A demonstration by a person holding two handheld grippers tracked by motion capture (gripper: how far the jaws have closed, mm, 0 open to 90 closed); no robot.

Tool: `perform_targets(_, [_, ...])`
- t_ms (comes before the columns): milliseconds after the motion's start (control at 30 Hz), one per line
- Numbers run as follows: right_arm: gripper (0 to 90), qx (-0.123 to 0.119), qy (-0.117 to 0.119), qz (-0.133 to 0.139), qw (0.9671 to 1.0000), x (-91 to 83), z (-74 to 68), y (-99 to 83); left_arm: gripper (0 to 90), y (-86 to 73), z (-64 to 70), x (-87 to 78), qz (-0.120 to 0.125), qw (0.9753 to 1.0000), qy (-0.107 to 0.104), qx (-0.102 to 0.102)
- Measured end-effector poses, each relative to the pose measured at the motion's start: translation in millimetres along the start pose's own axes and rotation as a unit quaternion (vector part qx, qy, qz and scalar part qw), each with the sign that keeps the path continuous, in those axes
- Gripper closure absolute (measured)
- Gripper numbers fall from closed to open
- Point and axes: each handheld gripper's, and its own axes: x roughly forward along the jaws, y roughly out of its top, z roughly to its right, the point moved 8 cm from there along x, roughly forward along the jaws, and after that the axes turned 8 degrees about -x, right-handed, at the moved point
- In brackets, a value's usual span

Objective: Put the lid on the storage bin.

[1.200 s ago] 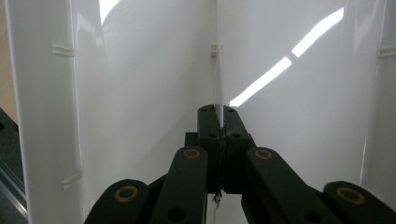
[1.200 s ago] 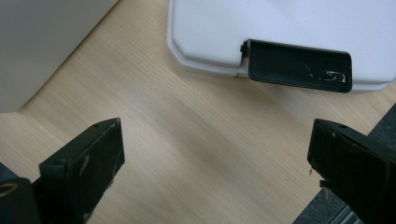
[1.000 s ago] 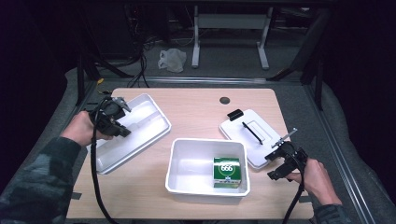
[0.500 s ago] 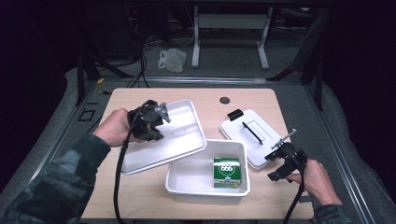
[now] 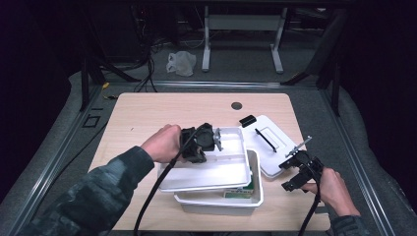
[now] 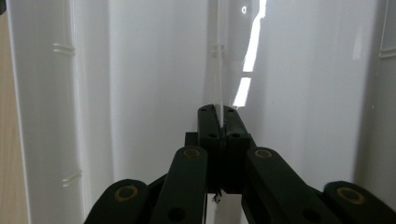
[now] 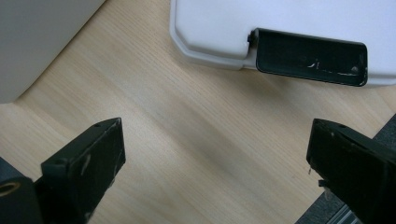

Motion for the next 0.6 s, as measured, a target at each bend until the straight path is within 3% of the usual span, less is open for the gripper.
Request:
perform_targets(200, [4.0,-0.001,0.001,-0.001,1.0,1.4,-0.5,0.0,89.2,15.1,14.4,20.4,-0.01,0.9996,-0.009,0.024])
perform_targets(600, [4.0,-0.005,0.004,-0.008,1.0,2.5,-1.0,-0.8,89.2,23.3,23.6,45.7,-0.021,0.999,-0.017,0.036])
